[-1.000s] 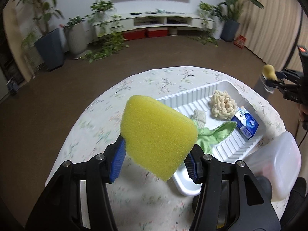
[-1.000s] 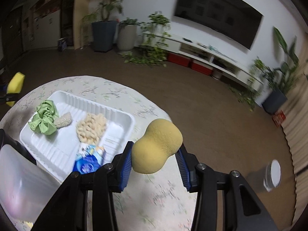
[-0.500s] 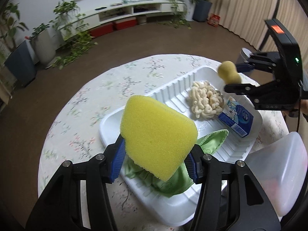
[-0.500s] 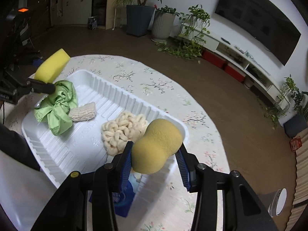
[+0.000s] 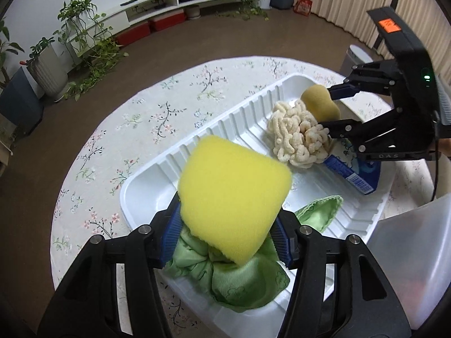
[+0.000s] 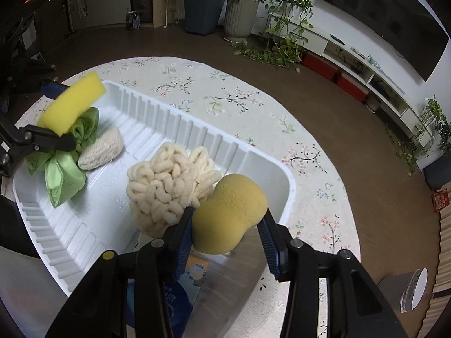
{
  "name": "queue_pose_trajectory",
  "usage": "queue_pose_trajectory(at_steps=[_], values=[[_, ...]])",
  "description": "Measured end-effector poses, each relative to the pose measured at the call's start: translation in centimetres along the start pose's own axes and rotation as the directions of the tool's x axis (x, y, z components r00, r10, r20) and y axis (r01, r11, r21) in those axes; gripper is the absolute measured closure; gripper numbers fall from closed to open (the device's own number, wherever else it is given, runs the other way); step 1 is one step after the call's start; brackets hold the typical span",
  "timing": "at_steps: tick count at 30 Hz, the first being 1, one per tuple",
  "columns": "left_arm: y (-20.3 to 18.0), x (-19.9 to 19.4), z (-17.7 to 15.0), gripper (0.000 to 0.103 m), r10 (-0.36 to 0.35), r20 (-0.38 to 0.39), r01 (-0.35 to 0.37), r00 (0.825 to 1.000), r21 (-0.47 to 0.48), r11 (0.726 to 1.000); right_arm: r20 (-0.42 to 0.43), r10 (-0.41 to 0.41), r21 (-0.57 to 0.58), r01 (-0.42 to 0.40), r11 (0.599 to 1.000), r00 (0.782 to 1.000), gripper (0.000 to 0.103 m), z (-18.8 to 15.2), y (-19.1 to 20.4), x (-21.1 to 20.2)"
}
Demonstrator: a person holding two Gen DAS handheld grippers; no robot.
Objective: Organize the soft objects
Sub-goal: 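Lower both sponges into the tray and open both tools to release them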
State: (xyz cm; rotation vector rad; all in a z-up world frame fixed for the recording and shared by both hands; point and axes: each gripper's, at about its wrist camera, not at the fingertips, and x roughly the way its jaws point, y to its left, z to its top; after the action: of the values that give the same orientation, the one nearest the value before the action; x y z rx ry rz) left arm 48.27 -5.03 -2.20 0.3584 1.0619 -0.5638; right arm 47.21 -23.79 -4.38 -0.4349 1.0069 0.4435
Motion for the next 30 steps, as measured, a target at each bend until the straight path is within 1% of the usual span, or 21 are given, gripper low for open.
queue_pose_trajectory(at_steps=[4,13,19,21,22,23,24,28,30], values=[[-0.6,1.0,0.0,0.048,0.012,-0.029,-0.012,1.0,0.011,1.0,-0.004,-0.009,-0.019,0.009,1.0,1.0,0.053,-0.1,0.5,0.1],[-0.5,1.1,-0.3,0.048,0.013,-0.024,-0.013,1.0,-0.004,1.0,0.007,-0.007,-0.02,0.007,1.0,1.0,0.052,-0.3,0.3,0.1],[-0.4,0.8,-0.6,0.047,0.01,-0.013,-0.011,1.0,-0.024,1.0,0.011,0.006,-0.012,-0.006,1.0,1.0,0.046,-0.3,0.2,-0.2],[-0.2,0.6,-0.6,0.04,0.01,-0.003,-0.01,1.0,-0.028,1.0,0.016,0.009,-0.012,-0.009,1.0,1.0,0.039,-0.3,0.2,-0.4],[-0.2,0.5,-0.6,0.033,0.007,0.004,-0.007,1.0,-0.029,1.0,0.018,0.009,-0.012,-0.008,1.0,1.0,0.036,-0.3,0.1,-0.5],[-0.2,0.4,-0.6,0.025,0.003,0.01,-0.003,1.0,-0.03,1.0,0.025,-0.001,-0.015,0.002,1.0,1.0,0.03,-0.2,0.2,-0.7],[-0.2,0.2,-0.5,0.022,0.001,0.017,-0.001,1.0,-0.031,1.0,0.027,-0.003,-0.015,0.003,1.0,1.0,0.027,-0.2,0.3,-0.8],[0.1,-0.3,-0.4,0.006,0.016,0.037,-0.014,0.999,-0.051,0.999,0.026,-0.017,-0.022,0.018,1.0,1.0,0.023,-0.1,0.4,-1.2],[0.4,-0.8,-0.3,0.003,0.017,0.06,-0.013,0.998,-0.071,0.997,0.029,-0.03,-0.029,0.031,0.999,0.999,0.021,-0.1,0.4,-1.4]])
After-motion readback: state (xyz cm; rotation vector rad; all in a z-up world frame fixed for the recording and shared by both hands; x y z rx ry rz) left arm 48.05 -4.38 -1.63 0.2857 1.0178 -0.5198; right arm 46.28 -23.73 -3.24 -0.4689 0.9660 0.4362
